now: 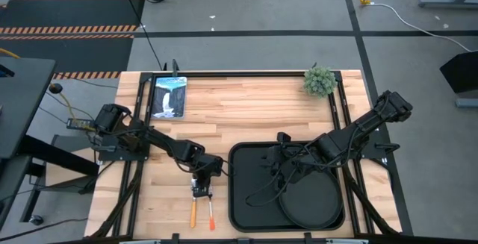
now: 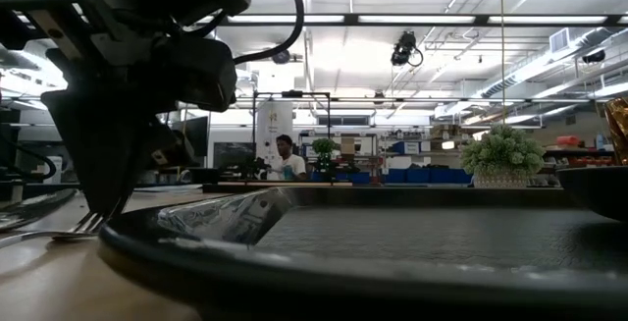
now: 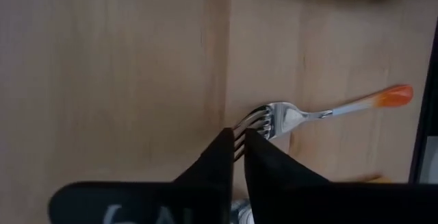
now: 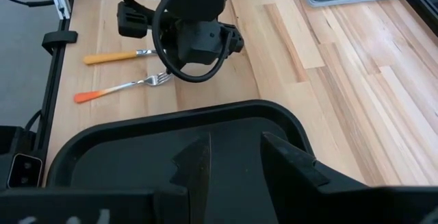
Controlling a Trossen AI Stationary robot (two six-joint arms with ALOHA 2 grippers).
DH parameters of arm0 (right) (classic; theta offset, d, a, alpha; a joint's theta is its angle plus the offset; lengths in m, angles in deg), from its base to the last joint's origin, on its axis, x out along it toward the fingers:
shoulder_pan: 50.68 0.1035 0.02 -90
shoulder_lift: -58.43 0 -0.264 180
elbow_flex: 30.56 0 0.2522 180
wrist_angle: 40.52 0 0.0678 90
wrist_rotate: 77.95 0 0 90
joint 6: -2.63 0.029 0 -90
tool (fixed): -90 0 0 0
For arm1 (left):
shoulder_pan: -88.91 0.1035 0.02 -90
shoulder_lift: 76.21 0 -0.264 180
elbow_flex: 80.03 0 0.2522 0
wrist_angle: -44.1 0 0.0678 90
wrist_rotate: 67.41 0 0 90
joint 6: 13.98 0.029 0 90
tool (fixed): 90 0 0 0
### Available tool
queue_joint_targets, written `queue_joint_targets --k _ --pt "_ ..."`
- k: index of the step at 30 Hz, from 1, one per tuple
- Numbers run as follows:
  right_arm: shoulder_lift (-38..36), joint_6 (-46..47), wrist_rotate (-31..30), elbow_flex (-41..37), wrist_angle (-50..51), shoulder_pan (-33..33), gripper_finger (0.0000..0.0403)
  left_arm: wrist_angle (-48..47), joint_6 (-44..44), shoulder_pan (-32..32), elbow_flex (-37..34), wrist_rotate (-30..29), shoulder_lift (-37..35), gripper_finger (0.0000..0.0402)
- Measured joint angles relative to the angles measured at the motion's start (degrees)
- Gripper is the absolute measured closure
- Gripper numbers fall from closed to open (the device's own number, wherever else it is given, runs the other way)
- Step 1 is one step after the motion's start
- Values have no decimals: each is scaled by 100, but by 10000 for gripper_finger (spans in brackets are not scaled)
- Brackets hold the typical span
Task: Pick and place plate/cup/fork/spoon on tray
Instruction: Put the orange fork on the black tray
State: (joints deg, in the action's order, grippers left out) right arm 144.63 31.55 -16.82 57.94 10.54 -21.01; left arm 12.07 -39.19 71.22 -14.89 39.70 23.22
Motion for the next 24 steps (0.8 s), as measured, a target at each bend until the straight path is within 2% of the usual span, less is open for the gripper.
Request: queue_joint_targets --k 9,17,24 --pt "0 42 78 0 0 0 268 45 -111 250 4 317 -55 383" --pt "0 44 192 0 107 0 268 29 -108 597 4 1366 -85 390" --pt "0 46 192 0 197 0 268 25 160 741 4 1454 -85 398"
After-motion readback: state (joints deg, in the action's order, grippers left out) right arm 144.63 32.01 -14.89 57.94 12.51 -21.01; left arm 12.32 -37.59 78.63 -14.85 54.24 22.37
